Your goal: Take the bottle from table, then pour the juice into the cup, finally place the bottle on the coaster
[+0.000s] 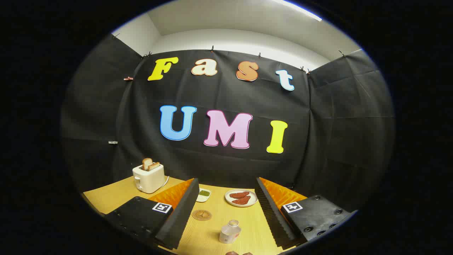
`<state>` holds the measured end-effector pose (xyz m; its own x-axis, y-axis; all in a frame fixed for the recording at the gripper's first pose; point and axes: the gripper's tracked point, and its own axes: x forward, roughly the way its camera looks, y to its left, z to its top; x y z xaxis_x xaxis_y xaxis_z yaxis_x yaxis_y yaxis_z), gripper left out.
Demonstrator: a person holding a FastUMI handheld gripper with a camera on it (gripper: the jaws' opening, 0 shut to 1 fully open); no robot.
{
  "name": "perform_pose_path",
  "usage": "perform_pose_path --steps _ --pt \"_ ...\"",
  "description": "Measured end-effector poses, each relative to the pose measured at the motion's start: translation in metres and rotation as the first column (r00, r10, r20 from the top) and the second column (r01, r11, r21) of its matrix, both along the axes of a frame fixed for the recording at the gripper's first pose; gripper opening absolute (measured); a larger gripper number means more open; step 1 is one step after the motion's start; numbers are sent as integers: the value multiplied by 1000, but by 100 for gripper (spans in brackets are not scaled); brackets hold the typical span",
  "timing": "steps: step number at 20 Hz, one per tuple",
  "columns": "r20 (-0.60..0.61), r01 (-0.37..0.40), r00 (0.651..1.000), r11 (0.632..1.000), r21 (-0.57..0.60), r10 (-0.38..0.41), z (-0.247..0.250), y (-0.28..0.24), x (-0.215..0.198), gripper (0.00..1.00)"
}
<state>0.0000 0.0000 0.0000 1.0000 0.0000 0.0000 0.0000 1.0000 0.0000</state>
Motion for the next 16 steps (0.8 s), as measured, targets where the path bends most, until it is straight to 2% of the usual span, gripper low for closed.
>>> perform_pose_path --steps 7,16 --pt "-1 -19 1000 1000 -9 19 -4 2 -4 97" --pt "-30 11 999 1000 27 -10 -18 -17 -2 97"
